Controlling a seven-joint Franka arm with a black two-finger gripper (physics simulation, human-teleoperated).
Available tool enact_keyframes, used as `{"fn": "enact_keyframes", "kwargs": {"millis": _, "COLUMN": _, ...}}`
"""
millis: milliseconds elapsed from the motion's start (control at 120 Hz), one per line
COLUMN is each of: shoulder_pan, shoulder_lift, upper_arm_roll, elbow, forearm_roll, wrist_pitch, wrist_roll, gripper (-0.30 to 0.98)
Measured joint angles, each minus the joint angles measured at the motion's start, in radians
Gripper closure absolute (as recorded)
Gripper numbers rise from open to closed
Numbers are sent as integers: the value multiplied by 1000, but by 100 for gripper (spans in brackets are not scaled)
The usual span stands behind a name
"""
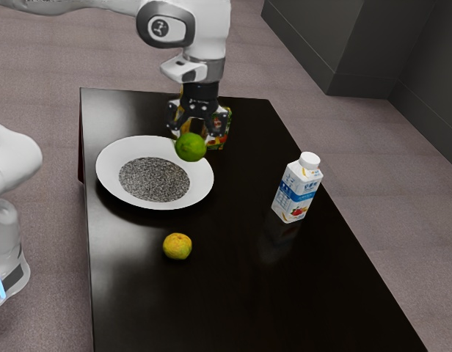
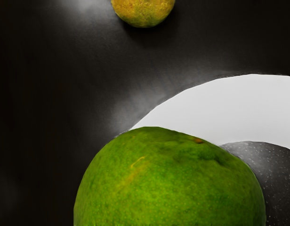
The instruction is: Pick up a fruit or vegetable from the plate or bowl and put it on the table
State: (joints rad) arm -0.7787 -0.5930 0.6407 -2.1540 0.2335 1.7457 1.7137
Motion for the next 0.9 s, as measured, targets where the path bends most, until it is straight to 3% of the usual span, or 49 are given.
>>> {"fn": "enact_keyframes", "kwargs": {"millis": 150, "shoulder_pan": -182, "shoulder_lift": 131, "upper_arm_roll": -2, "elbow": 94, "forearm_roll": -3, "wrist_pitch": -4, "wrist_roll": -38, "gripper": 62}}
{"fn": "enact_keyframes", "kwargs": {"millis": 308, "shoulder_pan": -280, "shoulder_lift": 269, "upper_arm_roll": -2, "elbow": 186, "forearm_roll": -43, "wrist_pitch": -3, "wrist_roll": -72, "gripper": 65}}
{"fn": "enact_keyframes", "kwargs": {"millis": 483, "shoulder_pan": -322, "shoulder_lift": 398, "upper_arm_roll": -2, "elbow": 280, "forearm_roll": -100, "wrist_pitch": 3, "wrist_roll": -99, "gripper": 67}}
{"fn": "enact_keyframes", "kwargs": {"millis": 683, "shoulder_pan": -323, "shoulder_lift": 460, "upper_arm_roll": 0, "elbow": 322, "forearm_roll": -140, "wrist_pitch": 10, "wrist_roll": -120, "gripper": 67}}
{"fn": "enact_keyframes", "kwargs": {"millis": 900, "shoulder_pan": -327, "shoulder_lift": 497, "upper_arm_roll": -10, "elbow": 334, "forearm_roll": -156, "wrist_pitch": -5, "wrist_roll": -134, "gripper": 23}}
